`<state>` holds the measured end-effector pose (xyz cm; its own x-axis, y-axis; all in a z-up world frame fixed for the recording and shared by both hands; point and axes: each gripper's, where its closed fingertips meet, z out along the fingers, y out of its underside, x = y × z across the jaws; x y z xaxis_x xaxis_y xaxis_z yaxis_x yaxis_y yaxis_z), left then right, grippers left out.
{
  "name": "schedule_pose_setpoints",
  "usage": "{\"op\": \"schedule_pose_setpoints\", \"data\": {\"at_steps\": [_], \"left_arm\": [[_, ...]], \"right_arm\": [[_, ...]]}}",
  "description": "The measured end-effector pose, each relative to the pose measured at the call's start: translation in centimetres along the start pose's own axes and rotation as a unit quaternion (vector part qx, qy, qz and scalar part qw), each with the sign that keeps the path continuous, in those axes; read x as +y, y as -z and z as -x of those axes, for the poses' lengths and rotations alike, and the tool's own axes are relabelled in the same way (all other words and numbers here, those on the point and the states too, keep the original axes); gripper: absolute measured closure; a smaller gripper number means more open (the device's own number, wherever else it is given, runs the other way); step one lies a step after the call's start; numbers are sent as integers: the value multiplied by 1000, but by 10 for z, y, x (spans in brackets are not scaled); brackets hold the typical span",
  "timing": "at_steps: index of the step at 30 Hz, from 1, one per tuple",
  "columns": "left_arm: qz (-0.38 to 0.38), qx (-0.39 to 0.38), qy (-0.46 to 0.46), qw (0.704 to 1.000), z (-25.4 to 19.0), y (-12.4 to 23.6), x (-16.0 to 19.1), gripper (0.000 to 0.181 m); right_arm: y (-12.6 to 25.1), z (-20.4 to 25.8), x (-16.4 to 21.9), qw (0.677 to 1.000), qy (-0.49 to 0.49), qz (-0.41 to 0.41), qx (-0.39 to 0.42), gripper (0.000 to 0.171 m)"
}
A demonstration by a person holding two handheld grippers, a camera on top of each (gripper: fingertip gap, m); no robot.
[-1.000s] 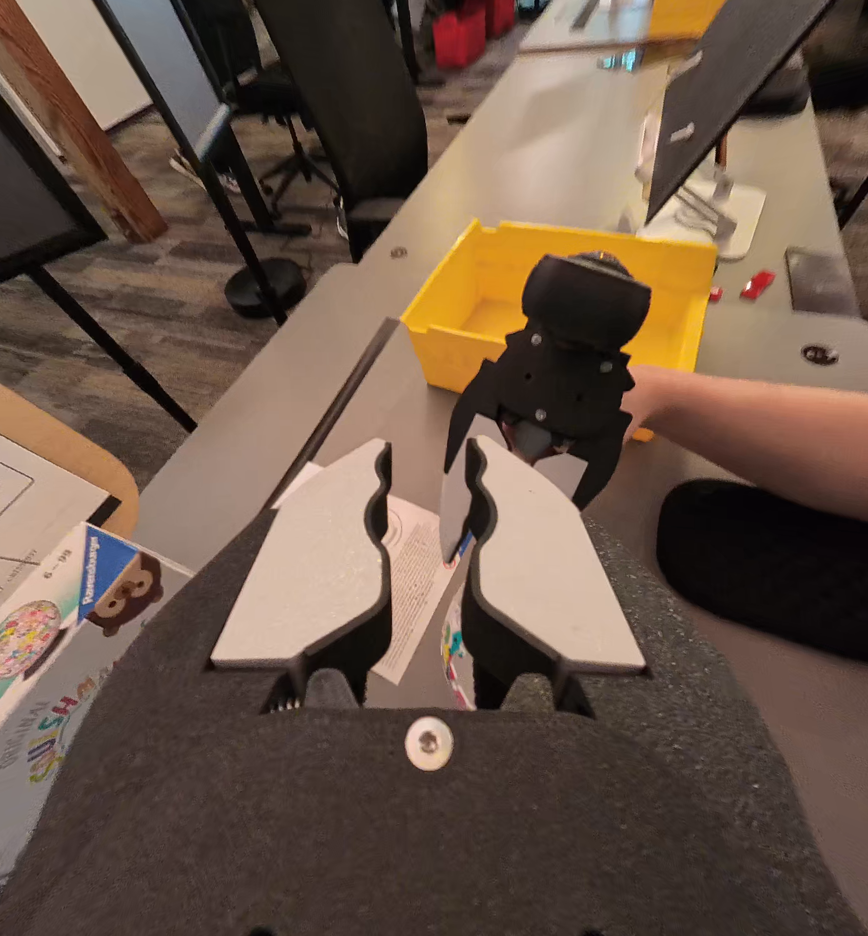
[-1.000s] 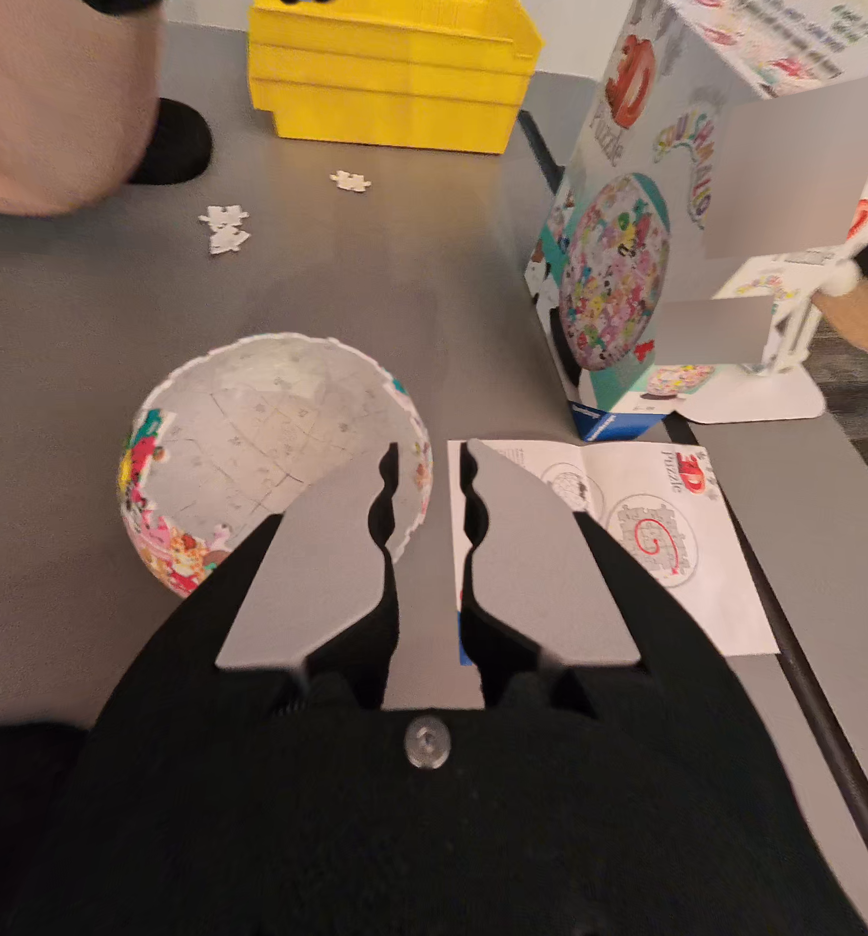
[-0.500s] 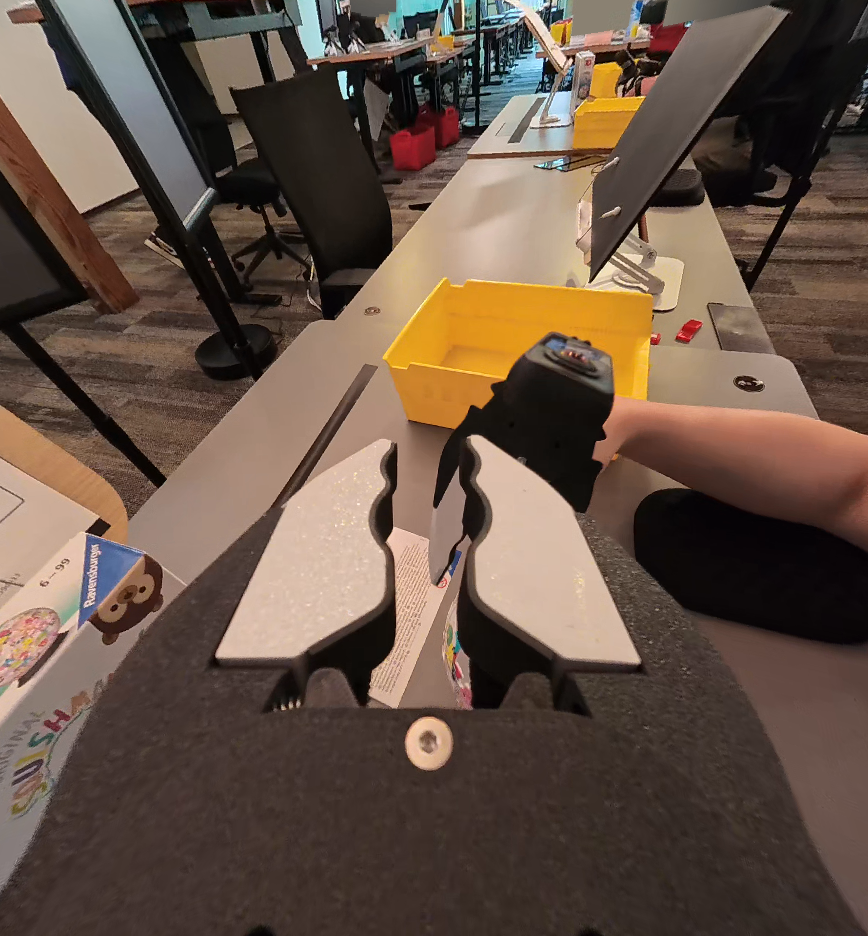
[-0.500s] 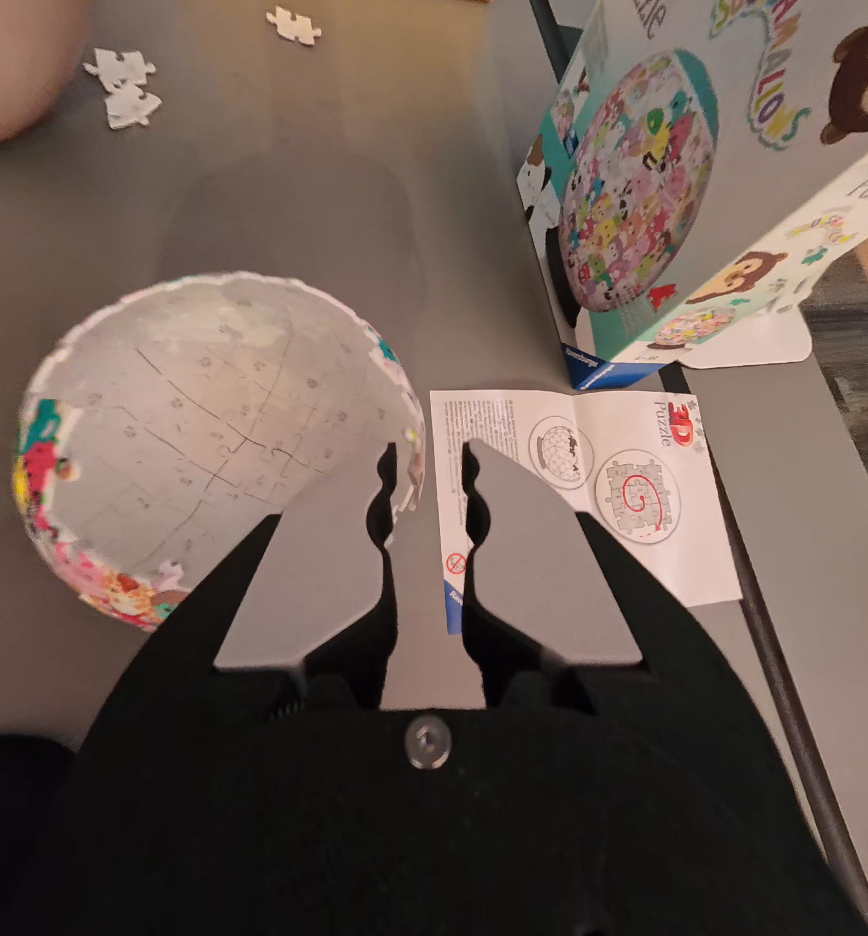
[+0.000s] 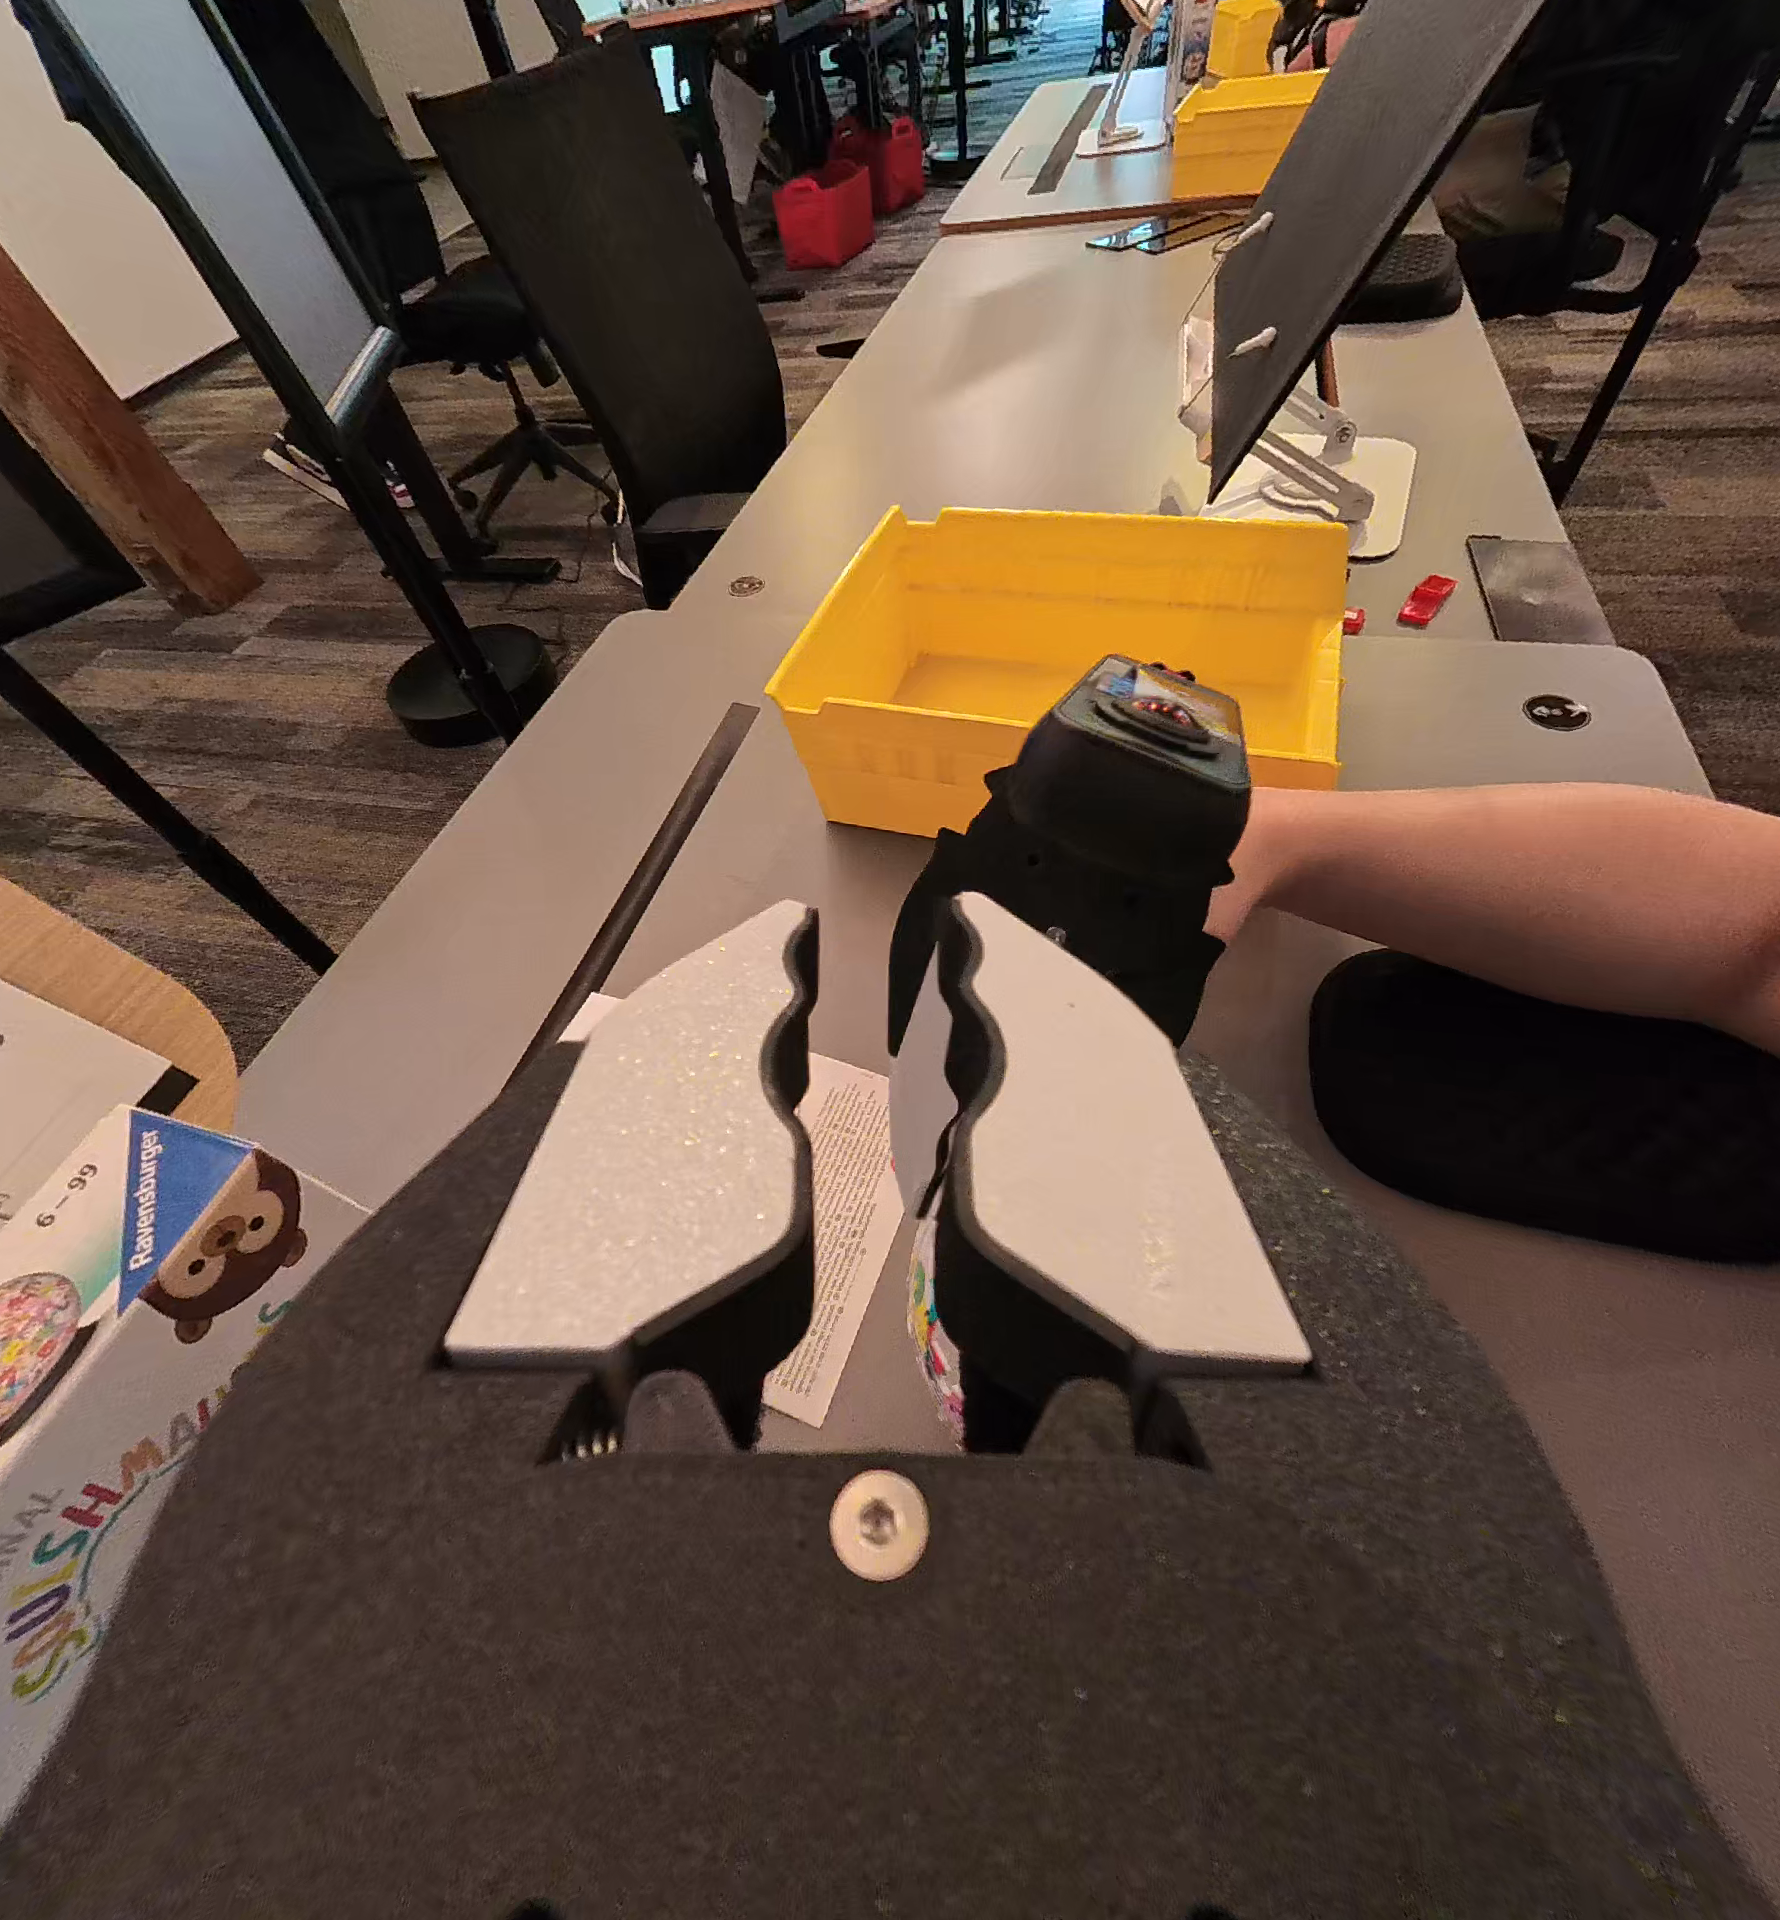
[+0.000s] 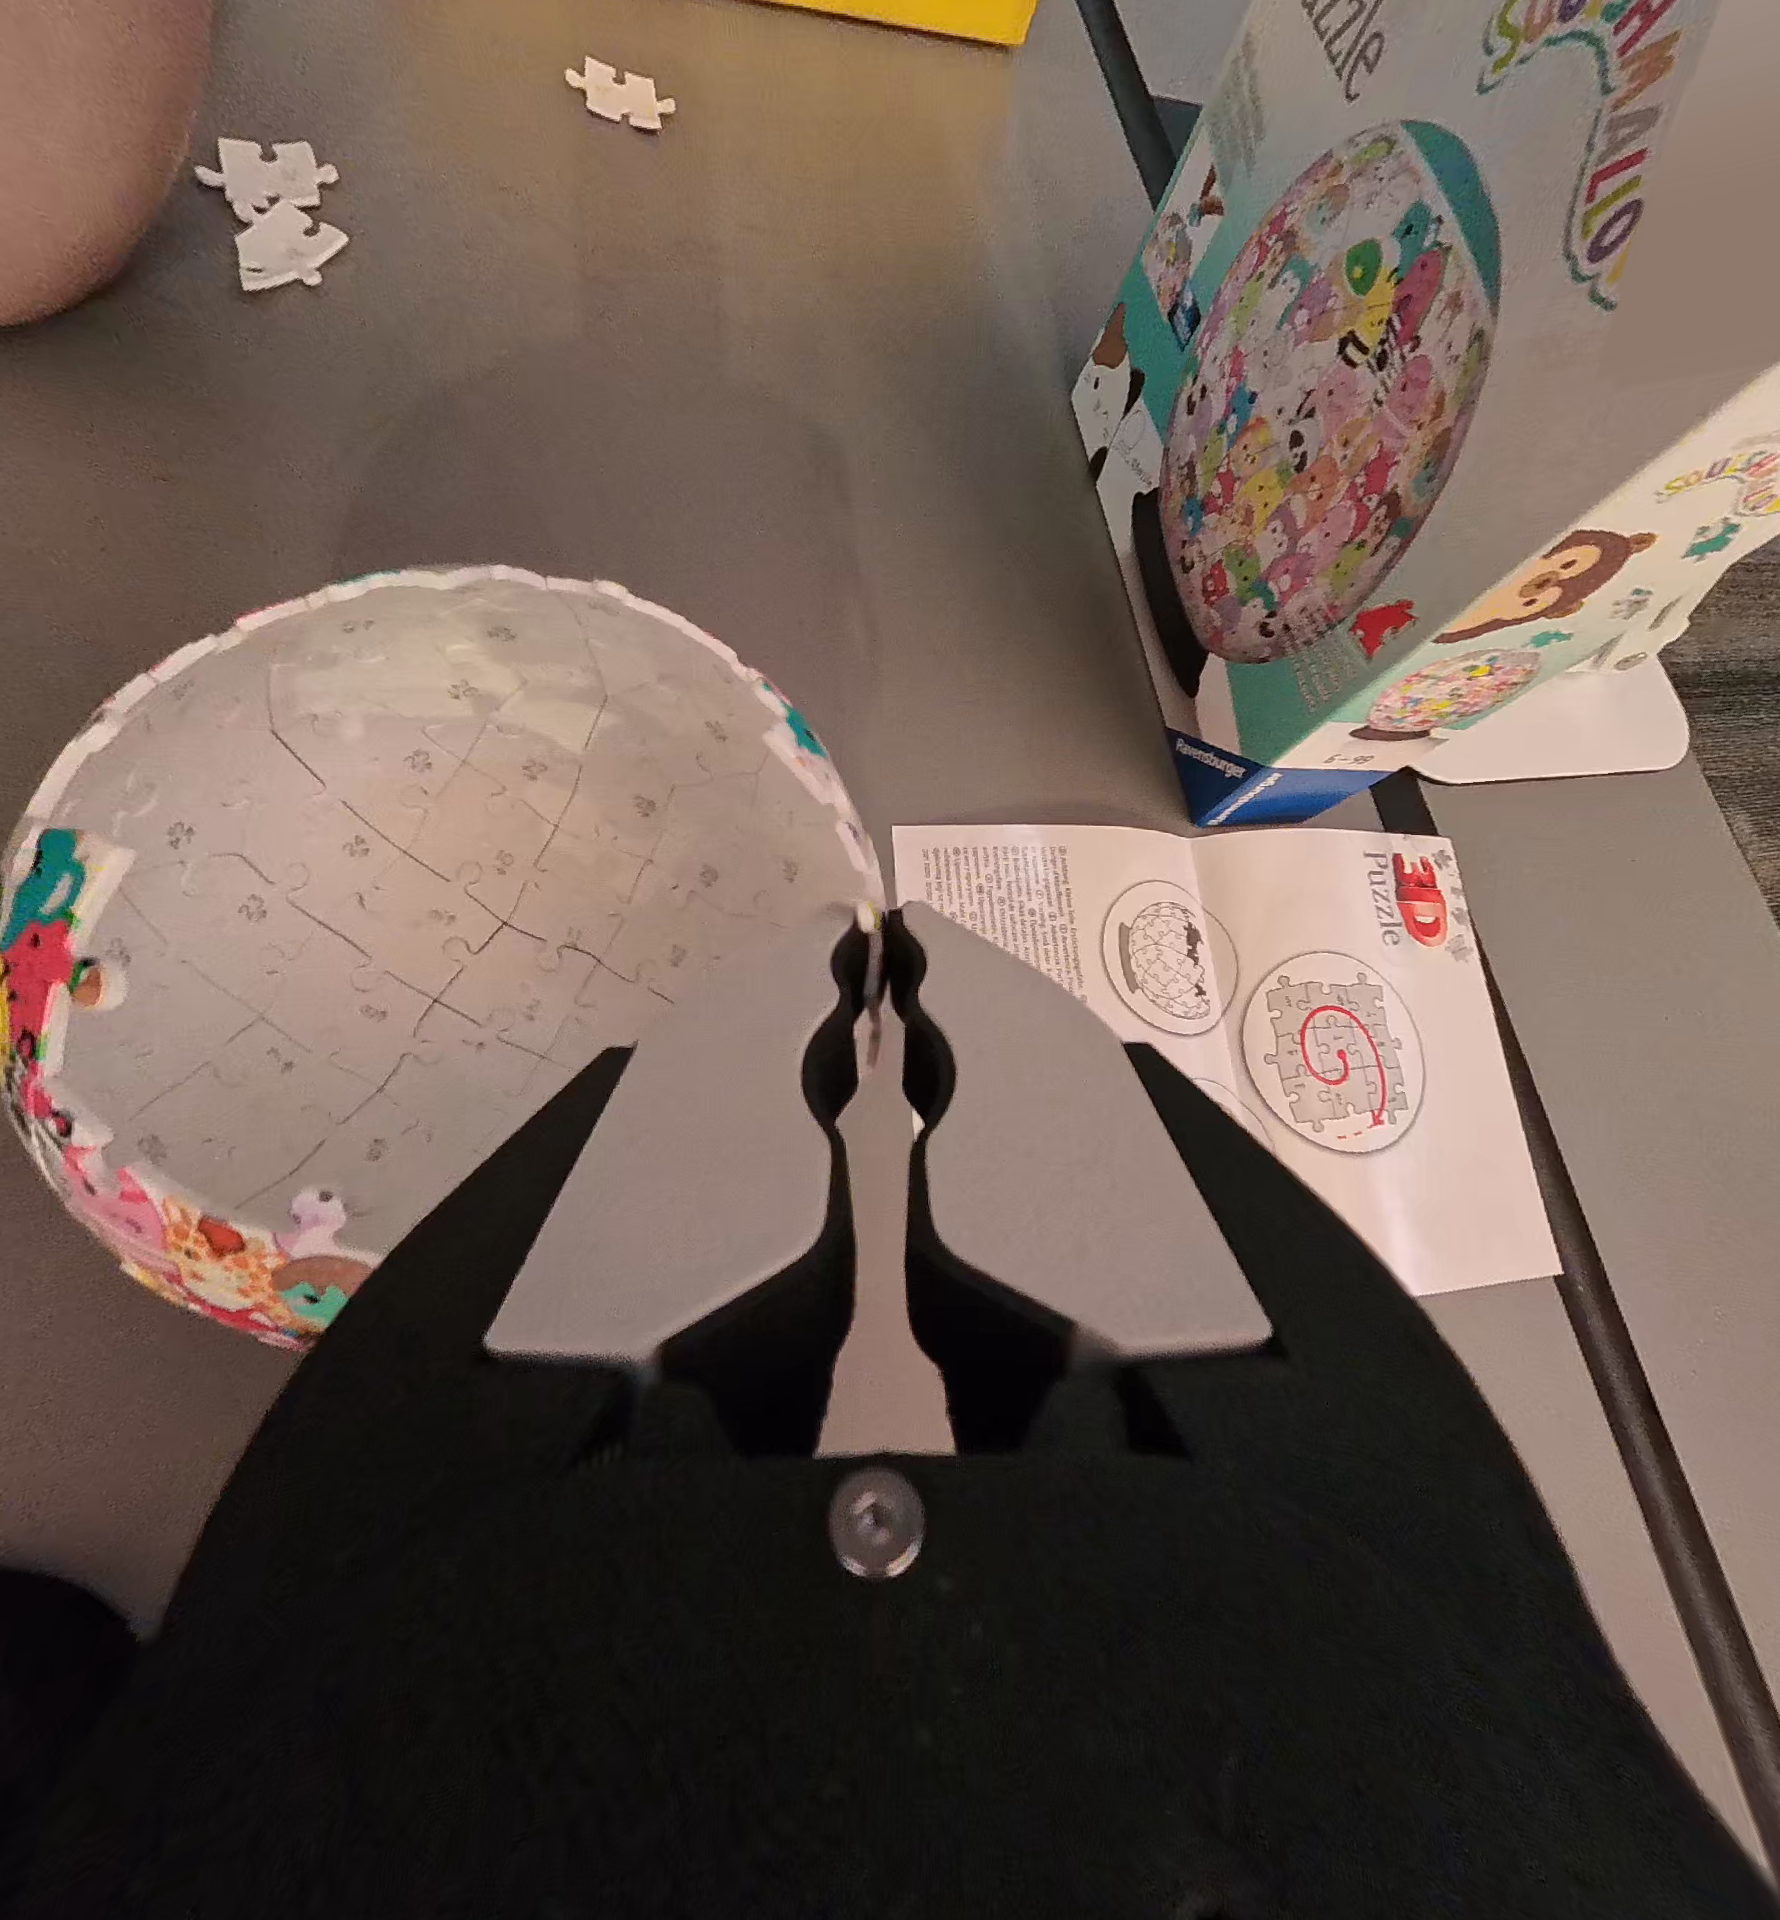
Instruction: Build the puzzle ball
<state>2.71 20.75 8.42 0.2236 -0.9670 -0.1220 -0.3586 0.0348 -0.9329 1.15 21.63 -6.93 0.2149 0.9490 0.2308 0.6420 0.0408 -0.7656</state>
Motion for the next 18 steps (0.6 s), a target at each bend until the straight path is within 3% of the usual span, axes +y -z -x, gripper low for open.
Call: {"op": "schedule_pose_setpoints", "data": {"at_steps": [7,10,18], "left_arm": [[-2,3,-1,1000,-2,0,-1,160],[-1,5,1,1000,-3,0,-1,160],[4,7,3,1000,-3,-2,1,161]], "right_arm": [[-1,0,-1,1000,15,7,11,166],[2,0,1,1000,14,5,9,148],[2,0,10,1000,7,24,-5,158]]}}
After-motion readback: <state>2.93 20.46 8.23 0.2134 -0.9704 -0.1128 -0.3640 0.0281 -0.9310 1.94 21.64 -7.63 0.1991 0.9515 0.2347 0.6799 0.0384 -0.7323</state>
